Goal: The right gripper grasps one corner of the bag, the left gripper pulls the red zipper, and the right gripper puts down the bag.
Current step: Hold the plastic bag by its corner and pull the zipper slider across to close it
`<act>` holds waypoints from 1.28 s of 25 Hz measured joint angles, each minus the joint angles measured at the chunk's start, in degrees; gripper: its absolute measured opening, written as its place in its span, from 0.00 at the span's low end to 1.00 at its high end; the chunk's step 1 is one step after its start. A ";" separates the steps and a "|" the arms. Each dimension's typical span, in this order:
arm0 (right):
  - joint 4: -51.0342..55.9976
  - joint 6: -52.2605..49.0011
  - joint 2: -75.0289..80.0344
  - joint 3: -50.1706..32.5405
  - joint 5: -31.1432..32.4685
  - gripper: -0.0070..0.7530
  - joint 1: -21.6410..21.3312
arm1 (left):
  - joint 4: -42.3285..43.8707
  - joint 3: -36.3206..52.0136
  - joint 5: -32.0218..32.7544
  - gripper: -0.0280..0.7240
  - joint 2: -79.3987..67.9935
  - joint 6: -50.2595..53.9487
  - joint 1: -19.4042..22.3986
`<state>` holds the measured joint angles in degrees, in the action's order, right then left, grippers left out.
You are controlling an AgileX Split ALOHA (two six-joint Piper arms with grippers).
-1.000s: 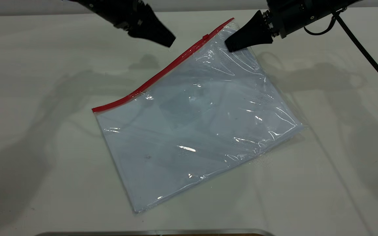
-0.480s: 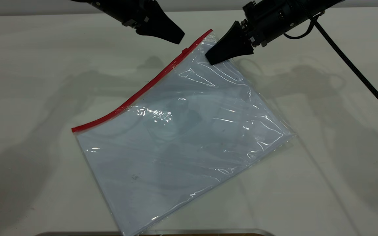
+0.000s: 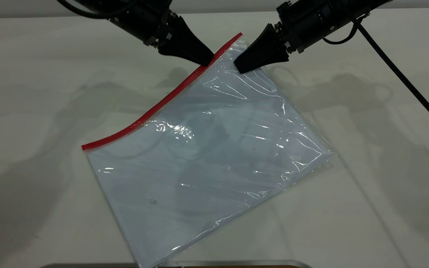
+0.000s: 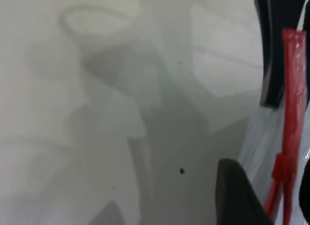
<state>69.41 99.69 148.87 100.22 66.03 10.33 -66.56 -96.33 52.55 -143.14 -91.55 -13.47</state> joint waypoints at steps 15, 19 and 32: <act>-0.13 0.00 0.00 0.69 0.02 0.05 0.00 | -2.77 0.00 0.88 0.36 -0.07 -1.15 0.00; -0.13 0.00 0.00 0.83 0.02 0.05 0.00 | -2.77 0.00 0.94 0.34 -0.07 -1.15 0.00; -0.13 0.00 0.00 0.91 0.07 0.05 0.00 | -2.98 0.00 1.33 0.33 -0.12 -1.20 0.00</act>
<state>69.28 99.69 148.87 101.13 66.09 10.33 -69.55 -96.33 53.87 -143.26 -92.75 -13.47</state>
